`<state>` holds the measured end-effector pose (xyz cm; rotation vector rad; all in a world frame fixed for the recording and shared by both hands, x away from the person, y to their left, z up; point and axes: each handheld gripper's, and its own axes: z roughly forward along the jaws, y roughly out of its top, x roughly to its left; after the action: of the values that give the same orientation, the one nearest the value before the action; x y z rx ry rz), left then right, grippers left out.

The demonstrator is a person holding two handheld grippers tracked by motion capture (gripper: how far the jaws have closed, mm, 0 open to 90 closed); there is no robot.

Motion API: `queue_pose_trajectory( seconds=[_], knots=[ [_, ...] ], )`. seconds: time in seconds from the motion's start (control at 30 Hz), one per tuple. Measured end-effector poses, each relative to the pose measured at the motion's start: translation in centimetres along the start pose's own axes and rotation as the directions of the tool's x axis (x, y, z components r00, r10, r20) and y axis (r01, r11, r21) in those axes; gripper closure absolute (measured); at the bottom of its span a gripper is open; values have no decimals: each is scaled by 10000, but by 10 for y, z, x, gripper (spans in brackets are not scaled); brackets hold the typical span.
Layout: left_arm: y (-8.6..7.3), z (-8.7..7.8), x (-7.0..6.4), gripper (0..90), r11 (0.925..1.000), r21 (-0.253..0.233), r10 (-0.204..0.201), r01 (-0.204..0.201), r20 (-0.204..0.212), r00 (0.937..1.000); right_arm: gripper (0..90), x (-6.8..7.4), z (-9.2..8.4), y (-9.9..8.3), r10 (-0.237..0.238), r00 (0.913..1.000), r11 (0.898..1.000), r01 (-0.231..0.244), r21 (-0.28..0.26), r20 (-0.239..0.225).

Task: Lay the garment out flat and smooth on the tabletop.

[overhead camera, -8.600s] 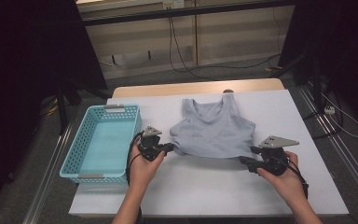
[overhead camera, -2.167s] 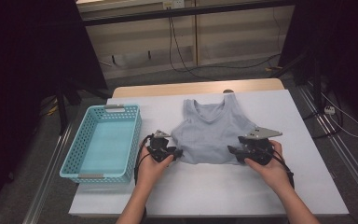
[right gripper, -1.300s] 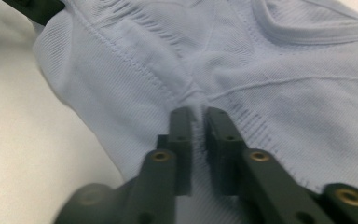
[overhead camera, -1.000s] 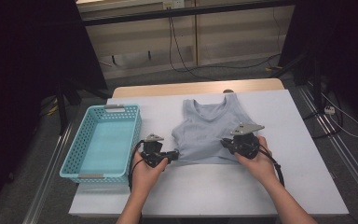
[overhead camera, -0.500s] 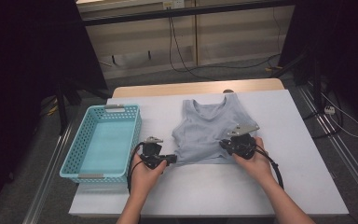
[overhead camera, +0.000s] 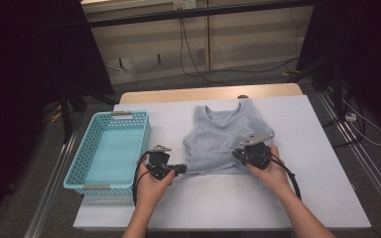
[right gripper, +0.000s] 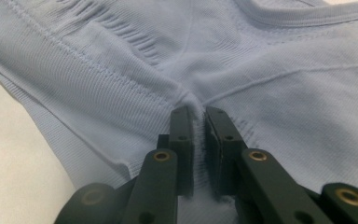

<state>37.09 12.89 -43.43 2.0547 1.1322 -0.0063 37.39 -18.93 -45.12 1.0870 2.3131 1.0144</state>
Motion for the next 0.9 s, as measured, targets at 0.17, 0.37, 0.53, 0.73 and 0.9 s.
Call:
queue_pose_trajectory(
  seconds=[0.17,0.37,0.53,0.73,0.9],
  knots=[
    [0,1,1,878,9999,-112,-121,121,-1,9999,760,-1,0,-1,225,9997,9997,-225,-22,-13],
    [-1,9,0,877,9999,-90,-89,91,186,9998,829,-1,-5,2,-214,9981,9994,229,-262,581],
    [1,13,-2,877,9996,-279,51,-47,119,9999,831,-5,-5,0,179,9981,9992,-157,-363,591],
    [1,16,0,876,9997,-231,70,-66,169,9998,813,-8,1,-4,138,9989,9998,-132,-127,455],
    [1,17,-4,872,9995,-268,171,-168,114,9998,752,-7,3,-5,82,9973,9998,-70,-172,729]
  ],
)
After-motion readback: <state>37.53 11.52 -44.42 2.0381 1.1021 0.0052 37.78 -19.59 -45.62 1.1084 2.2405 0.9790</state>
